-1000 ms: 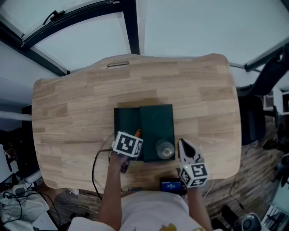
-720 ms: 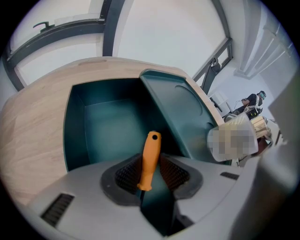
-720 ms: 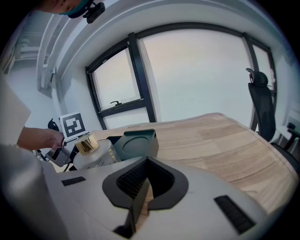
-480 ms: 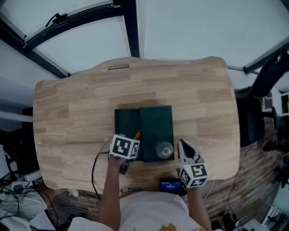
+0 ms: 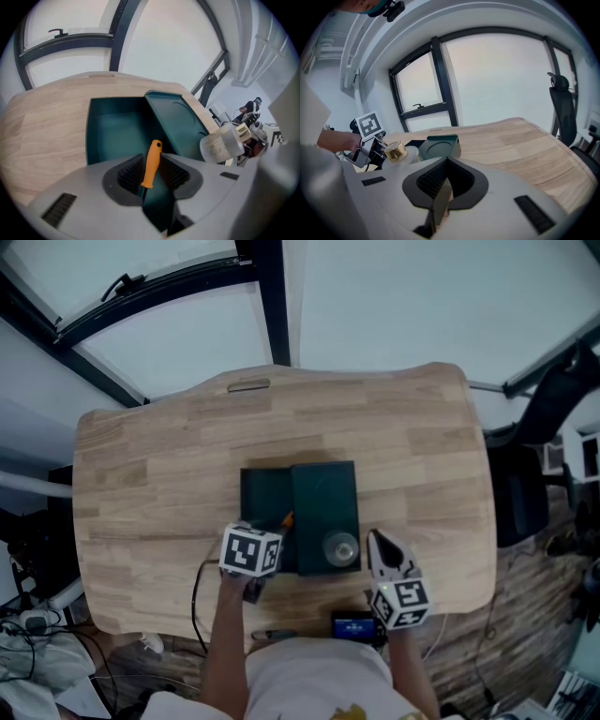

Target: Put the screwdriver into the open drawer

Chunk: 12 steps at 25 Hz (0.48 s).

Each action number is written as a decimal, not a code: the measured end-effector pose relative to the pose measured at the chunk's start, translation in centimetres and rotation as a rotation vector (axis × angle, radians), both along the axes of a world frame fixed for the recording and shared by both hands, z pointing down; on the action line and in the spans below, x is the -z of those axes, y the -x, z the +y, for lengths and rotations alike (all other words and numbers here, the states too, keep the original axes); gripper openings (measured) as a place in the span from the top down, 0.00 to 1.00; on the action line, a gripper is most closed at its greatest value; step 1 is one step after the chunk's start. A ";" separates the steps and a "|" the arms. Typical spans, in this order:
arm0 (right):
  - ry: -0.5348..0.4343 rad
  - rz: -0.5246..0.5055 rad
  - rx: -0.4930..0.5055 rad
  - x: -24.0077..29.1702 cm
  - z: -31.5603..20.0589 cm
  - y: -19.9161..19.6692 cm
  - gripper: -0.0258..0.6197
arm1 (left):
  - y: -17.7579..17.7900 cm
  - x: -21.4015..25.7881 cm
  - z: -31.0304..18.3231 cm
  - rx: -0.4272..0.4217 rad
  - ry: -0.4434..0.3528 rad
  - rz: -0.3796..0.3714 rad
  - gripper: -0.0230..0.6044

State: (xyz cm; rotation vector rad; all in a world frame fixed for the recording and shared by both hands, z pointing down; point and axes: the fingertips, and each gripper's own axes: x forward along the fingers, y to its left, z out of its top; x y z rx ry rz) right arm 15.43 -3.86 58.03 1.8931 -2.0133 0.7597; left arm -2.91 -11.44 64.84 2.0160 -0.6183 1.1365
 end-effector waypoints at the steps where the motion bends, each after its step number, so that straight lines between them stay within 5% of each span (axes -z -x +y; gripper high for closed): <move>1: -0.003 0.002 0.001 0.1 0.0 0.0 0.96 | -0.2 0.3 -0.1 -0.007 -0.026 0.022 0.79; 10: -0.024 0.023 0.003 1.6 0.3 0.0 0.96 | -0.3 2.1 -1.0 0.015 -0.183 0.091 0.80; 12: -0.031 0.028 0.003 1.9 0.4 0.0 0.96 | 0.1 2.6 -1.4 0.030 -0.246 0.090 0.88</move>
